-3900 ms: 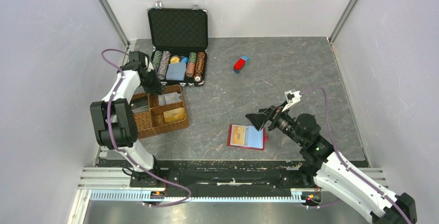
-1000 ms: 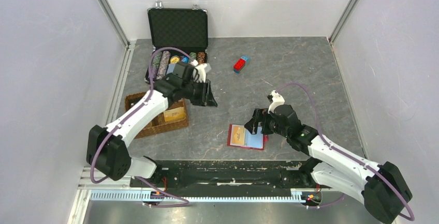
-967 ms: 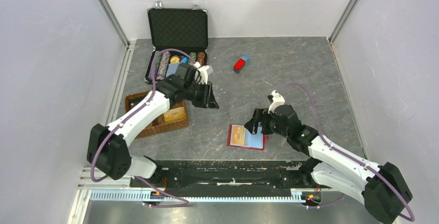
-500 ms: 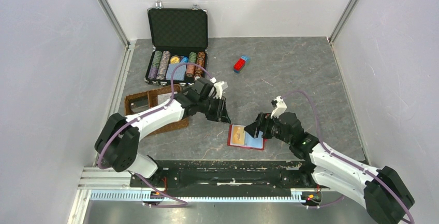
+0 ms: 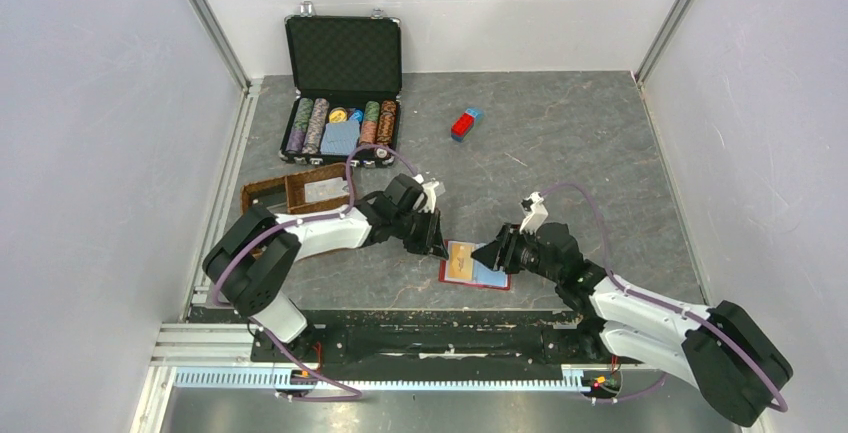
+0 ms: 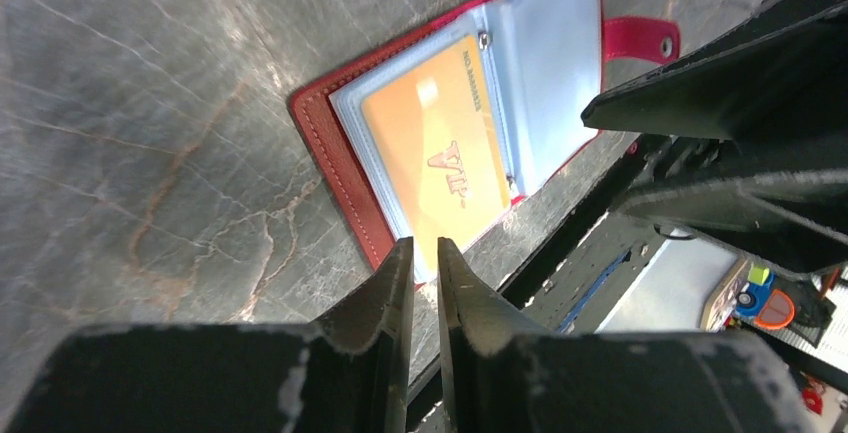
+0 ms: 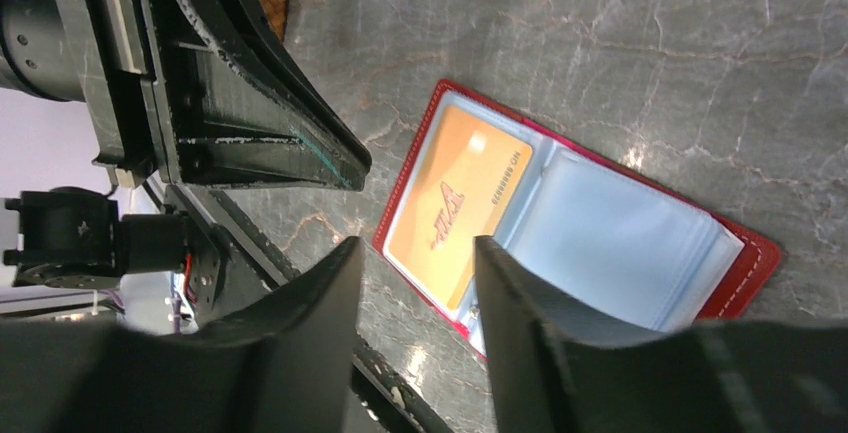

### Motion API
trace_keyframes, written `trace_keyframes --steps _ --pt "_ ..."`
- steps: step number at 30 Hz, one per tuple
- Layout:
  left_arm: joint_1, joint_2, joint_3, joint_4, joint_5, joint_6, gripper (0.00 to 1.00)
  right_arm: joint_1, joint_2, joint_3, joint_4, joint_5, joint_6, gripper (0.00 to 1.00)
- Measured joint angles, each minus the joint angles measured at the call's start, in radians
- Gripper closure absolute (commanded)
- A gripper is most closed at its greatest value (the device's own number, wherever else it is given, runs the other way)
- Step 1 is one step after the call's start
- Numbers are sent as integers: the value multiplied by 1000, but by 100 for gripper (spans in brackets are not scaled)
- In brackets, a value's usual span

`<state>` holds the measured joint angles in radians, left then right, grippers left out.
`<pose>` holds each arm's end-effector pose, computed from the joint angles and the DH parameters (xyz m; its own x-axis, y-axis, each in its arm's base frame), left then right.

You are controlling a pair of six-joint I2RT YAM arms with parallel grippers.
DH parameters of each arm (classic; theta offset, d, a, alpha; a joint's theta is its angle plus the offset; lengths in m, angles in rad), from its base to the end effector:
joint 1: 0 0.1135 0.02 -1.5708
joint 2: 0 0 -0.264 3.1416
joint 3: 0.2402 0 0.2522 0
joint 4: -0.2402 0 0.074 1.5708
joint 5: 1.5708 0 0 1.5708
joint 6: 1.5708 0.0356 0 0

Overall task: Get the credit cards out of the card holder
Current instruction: Remove the credit card from the card holder.

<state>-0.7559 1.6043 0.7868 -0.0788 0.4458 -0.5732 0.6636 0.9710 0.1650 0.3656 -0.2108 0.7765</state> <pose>0.2125 -0.2214 0.1568 -0.9194 0.1942 -0.3421 0.3764 0.6870 -0.6216 0.1390 0.1182 0.1498 -0.7662 0.2708 -0.5828 -0.3007 0.6504 0.6976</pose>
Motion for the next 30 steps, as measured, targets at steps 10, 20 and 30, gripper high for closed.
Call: trace_keyframes --steps 10,20,30 --pt "-45 61 -50 105 -3 -47 84 0 91 -1 -3 11 -27 69" --pt "-61 80 -57 164 -2 -68 85 0 131 -1 -18 36 -40 75" --pt "-79 91 -57 190 -1 -80 85 0 163 -5 8 32 -36 78"
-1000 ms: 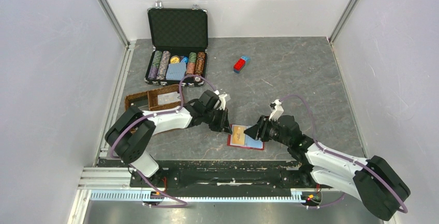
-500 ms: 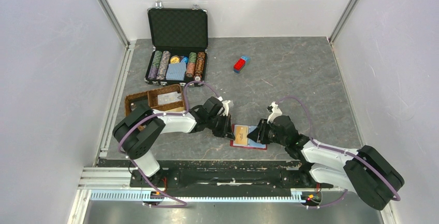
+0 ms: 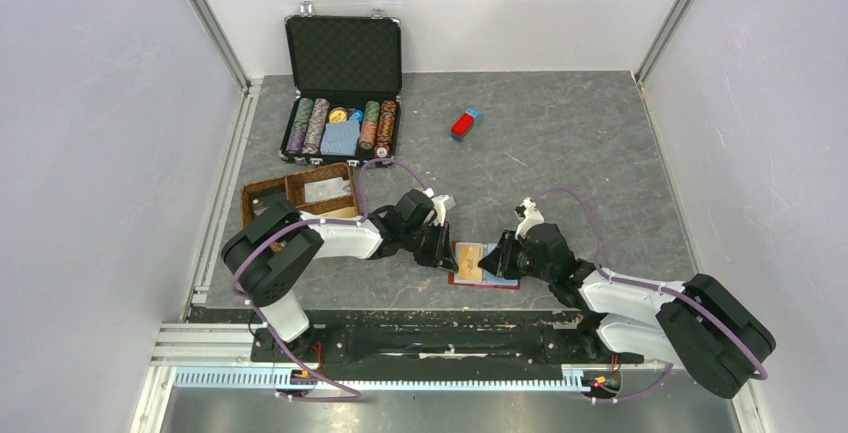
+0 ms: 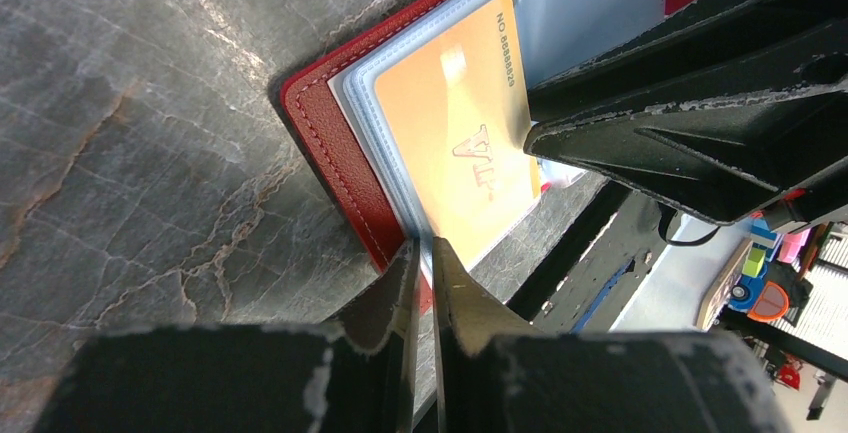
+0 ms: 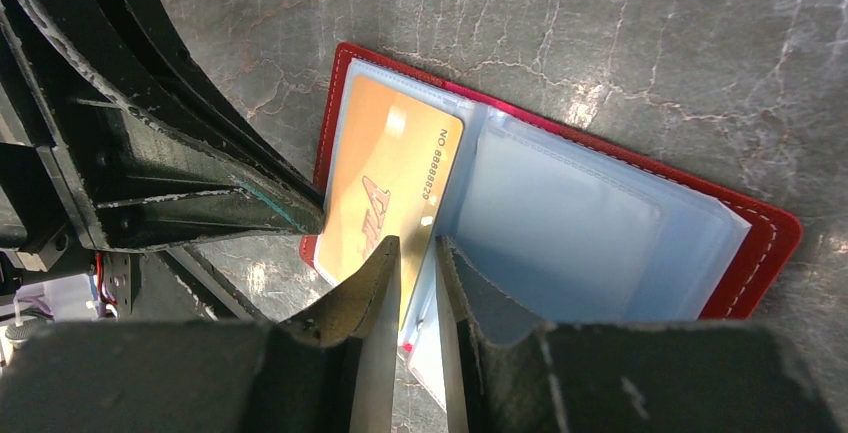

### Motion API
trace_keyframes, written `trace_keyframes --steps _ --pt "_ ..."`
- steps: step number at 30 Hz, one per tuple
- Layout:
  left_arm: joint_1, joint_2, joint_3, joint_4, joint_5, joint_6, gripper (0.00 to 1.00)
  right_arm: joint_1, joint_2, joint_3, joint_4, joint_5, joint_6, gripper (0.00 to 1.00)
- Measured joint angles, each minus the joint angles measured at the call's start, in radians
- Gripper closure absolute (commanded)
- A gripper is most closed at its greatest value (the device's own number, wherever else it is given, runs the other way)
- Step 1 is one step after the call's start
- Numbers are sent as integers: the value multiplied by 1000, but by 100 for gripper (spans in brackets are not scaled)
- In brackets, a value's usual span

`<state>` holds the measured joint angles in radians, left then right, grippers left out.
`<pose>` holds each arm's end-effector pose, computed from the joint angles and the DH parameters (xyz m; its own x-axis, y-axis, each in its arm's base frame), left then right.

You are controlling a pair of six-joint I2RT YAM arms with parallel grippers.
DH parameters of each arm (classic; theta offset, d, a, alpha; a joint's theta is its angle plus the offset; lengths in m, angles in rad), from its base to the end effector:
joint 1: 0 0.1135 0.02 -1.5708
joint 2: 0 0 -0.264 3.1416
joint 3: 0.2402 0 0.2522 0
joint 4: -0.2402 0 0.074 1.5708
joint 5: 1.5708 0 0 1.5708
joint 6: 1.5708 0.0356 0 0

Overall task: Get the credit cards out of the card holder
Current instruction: Remove the credit card from the card holder.

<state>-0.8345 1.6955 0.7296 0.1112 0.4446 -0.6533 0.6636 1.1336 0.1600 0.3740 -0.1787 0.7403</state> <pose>0.1976 -0.2408 0.1280 -0.9241 0.2025 -0.3241 0.3738 0.6550 -0.6566 0.1423 0.1193 0.1223 -0.8150 0.2053 -0.5418 -0.2330 0.7401 0.6309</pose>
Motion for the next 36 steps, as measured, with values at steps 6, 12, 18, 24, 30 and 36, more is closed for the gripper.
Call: trace_keyframes --steps 6,12,18,24,30,36 --pt "-1 4 0 3 2 -2 86 0 2 -14 29 -8 11 84" --pt "-3 4 0 3 0 -2 86 -3 2 -45 84 -12 27 91" --pt "-8 8 6 -2 -2 -2 85 -8 7 -83 164 -34 42 91" --pt "-28 13 16 -7 -9 -3 85 -13 6 -116 224 -35 55 83" --pt "-40 13 19 -9 -20 -5 85 -17 33 -118 269 -34 60 94" --pt "-42 13 19 -12 -29 -9 85 -22 37 -125 282 -30 64 100"
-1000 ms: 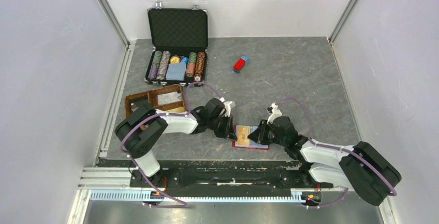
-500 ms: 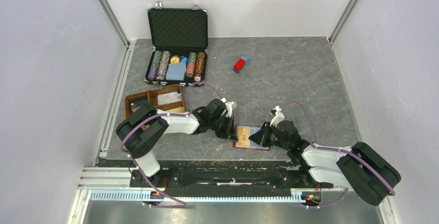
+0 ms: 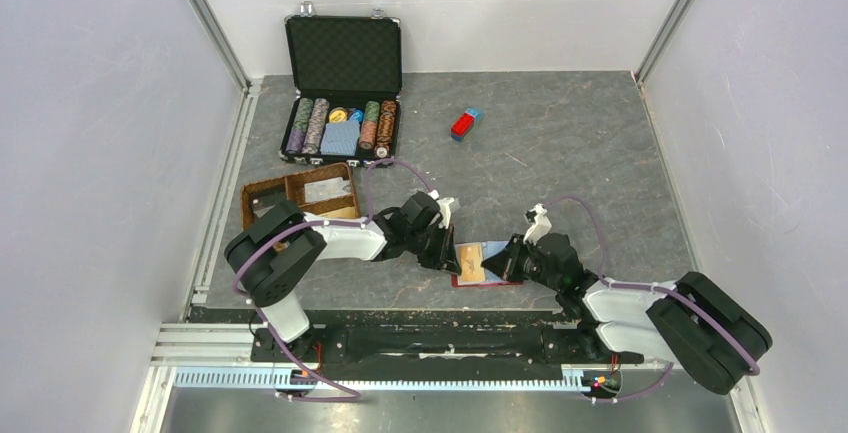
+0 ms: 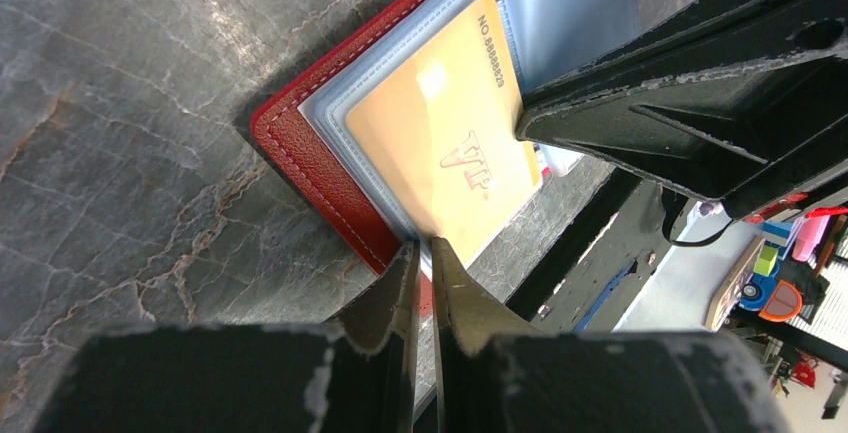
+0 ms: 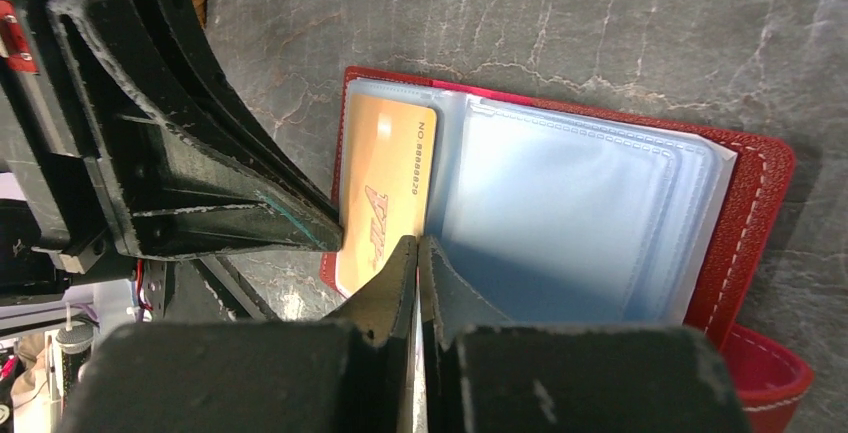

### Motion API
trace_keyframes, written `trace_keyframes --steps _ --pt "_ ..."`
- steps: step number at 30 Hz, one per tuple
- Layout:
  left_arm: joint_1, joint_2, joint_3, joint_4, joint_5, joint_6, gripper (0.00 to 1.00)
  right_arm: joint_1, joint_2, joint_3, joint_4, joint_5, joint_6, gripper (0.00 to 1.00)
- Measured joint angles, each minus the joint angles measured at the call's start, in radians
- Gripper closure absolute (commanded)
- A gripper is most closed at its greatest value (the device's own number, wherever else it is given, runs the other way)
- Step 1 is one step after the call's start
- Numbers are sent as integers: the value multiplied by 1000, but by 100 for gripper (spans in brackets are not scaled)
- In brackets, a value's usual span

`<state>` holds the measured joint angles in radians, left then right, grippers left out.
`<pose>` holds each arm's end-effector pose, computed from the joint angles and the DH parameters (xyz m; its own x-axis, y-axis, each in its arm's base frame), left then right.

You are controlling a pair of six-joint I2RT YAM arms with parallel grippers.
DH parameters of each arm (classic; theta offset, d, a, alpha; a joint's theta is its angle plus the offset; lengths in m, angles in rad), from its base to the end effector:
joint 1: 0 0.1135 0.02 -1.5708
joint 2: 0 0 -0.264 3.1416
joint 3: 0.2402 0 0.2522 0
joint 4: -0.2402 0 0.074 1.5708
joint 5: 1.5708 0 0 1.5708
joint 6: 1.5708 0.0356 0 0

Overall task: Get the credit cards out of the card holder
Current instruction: Remove the credit card from the card holder.

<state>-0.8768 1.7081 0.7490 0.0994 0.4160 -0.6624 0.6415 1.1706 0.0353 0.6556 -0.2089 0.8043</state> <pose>0.1907 -0.2517 0.1282 -0.9183 0.2241 -0.3263 0.3894 0.6596 -0.6428 0.1329 0.1085 0.1096 -0.7843 0.2937 -0.5464 -0.2419 0.6662 0.7054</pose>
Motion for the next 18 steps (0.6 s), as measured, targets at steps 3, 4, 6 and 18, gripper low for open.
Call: trace_keyframes --steps 3,4,6,18 --pt "-2 -2 0 -2 -8 -3 85 -3 -32 0 -20 -2 -11 100" --pt "-3 -3 0 -4 -13 -5 85 -4 -40 0 -25 -4 -14 100" --pt "-6 -5 0 -7 -20 -5 85 -10 -61 0 -40 -14 -27 100" --pt "-24 -5 8 -12 -46 -22 82 -55 -117 11 -147 -74 -89 100"
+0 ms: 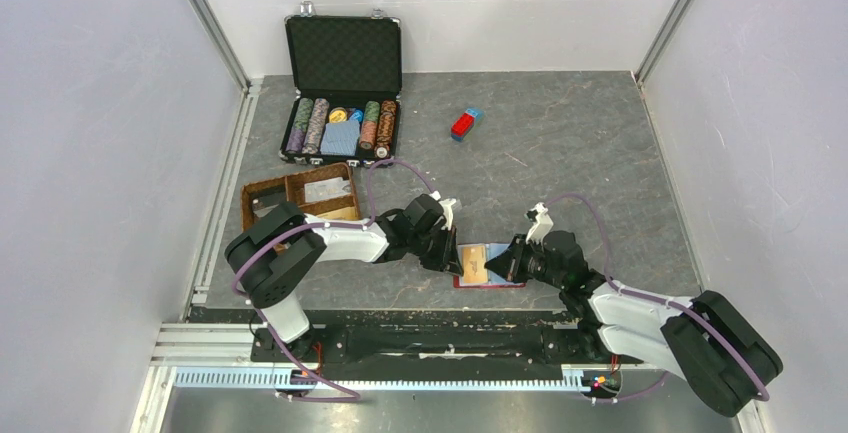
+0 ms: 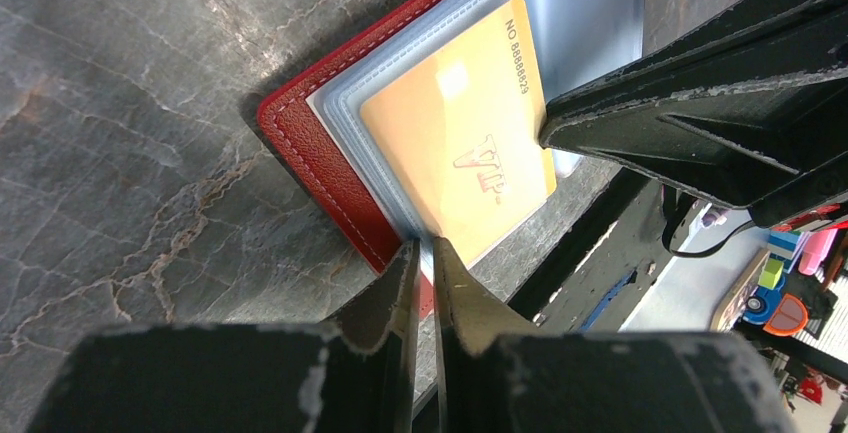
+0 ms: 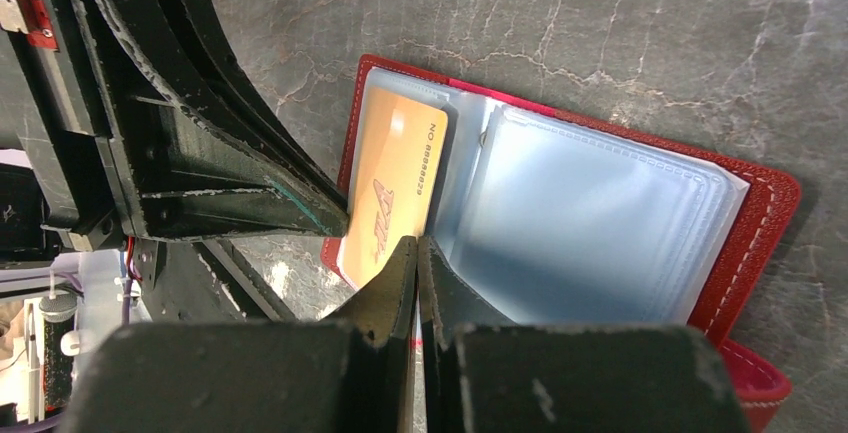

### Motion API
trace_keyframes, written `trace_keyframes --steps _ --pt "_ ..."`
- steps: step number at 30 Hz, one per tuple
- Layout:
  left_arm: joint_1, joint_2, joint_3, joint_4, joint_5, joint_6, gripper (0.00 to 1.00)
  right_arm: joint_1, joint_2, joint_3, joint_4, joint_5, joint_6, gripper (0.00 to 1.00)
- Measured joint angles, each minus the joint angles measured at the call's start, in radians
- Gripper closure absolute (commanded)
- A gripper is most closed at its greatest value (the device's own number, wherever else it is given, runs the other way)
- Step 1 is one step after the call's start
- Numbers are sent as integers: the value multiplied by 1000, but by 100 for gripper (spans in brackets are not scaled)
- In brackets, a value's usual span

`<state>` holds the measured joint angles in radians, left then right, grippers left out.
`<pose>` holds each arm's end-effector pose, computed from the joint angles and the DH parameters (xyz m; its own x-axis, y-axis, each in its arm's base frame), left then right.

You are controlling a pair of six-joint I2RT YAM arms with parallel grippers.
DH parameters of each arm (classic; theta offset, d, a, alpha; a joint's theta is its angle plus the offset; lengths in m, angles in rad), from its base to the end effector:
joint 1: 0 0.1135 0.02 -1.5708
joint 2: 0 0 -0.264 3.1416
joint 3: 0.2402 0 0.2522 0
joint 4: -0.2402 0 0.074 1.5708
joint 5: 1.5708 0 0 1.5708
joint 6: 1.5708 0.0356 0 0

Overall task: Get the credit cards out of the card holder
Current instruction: Remove the credit card from the card holder.

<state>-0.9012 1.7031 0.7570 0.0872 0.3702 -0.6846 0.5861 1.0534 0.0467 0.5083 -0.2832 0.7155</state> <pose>0.1865 -0.2564 0.1304 -0.9190 0.2112 -0.3328 0.3827 0.6801 -0.6253 0.1329 0.1002 0.1163 -0.7831 0.2361 -0.5753 -0.2939 0.6747 0.6770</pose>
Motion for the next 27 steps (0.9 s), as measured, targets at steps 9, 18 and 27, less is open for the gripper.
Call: trace_keyframes --steps 9,18,27 --pt "-5 -2 5 -3 1 -8 73 -41 -9 0 -3 -64 -7 100" --pt "-6 -3 5 -3 -2 -18 75 -72 -23 11 -49 -90 -18 100" --pt "-6 -2 5 -6 -9 -18 77 -138 -41 3 -65 -131 -20 100"
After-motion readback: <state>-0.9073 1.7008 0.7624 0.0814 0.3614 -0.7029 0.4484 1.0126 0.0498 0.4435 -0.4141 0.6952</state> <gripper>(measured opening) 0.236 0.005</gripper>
